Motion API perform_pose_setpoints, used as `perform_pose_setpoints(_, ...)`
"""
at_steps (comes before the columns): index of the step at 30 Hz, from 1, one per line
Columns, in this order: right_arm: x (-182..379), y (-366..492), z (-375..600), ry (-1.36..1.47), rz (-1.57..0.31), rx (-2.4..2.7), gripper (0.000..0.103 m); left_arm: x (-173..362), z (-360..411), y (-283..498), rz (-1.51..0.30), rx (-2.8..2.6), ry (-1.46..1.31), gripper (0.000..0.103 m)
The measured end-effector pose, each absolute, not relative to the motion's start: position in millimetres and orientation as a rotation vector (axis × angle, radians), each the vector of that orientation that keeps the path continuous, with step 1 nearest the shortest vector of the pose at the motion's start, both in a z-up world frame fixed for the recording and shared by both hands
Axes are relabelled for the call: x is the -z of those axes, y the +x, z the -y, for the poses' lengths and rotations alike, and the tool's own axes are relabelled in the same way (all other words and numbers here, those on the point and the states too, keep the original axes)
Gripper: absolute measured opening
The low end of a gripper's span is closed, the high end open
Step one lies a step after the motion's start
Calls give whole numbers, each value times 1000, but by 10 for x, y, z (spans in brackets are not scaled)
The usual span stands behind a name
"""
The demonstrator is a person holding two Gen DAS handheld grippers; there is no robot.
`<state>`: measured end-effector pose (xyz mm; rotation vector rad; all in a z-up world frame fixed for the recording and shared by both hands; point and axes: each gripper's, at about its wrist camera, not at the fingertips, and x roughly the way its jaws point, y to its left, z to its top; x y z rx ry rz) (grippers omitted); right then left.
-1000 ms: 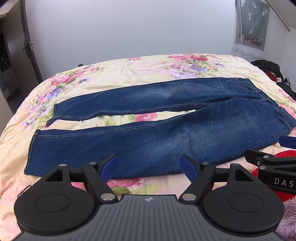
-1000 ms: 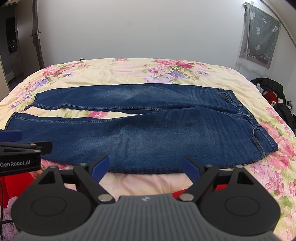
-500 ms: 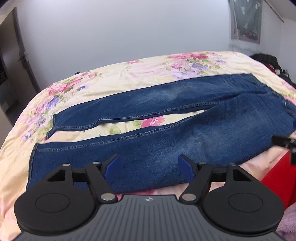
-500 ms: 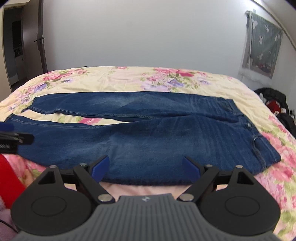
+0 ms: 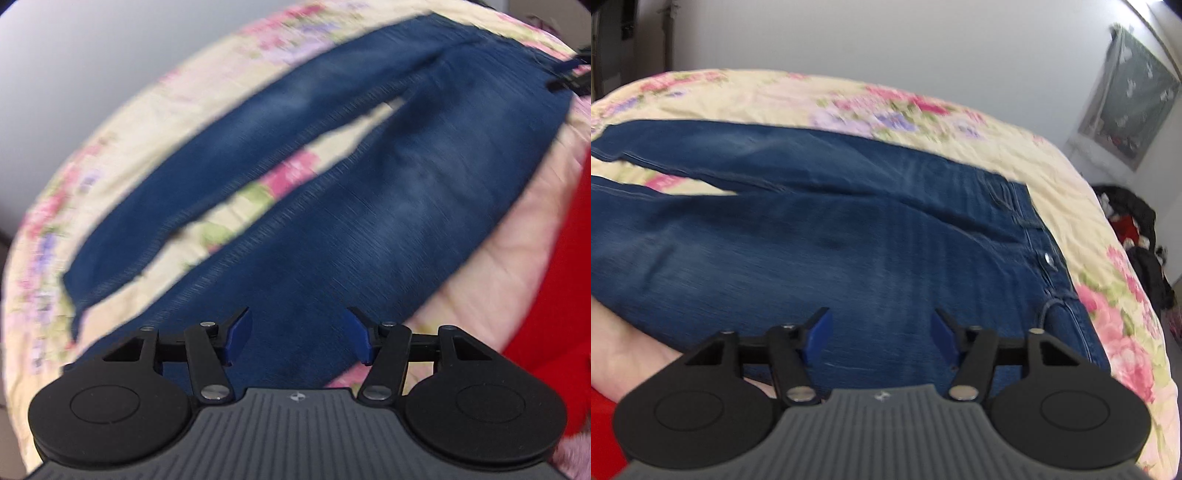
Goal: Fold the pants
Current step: 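Lower the left tool onto a jeans leg hem and close it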
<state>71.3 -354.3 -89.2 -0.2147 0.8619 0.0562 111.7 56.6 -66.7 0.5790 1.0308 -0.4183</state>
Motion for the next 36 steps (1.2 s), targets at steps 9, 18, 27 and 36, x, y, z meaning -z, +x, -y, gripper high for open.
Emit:
perform_pose_setpoints(9, 1224, 850, 3997, -284, -978, -75, 42, 1323, -260, 1145, -1198, 528, 878, 71)
perform_pose_setpoints(18, 1287, 732, 4313, -330, -999, -94, 42, 1337, -114, 1047, -1054, 439, 946, 17)
perform_pose_setpoints(27, 1295, 521, 4302, -415, -1009, -173, 58, 718, -208, 1271, -914, 285, 692, 7)
perform_pose_setpoints(36, 1545, 343, 4294, -690, -918, -82, 50, 488, -266, 1434, -904, 250, 579, 7)
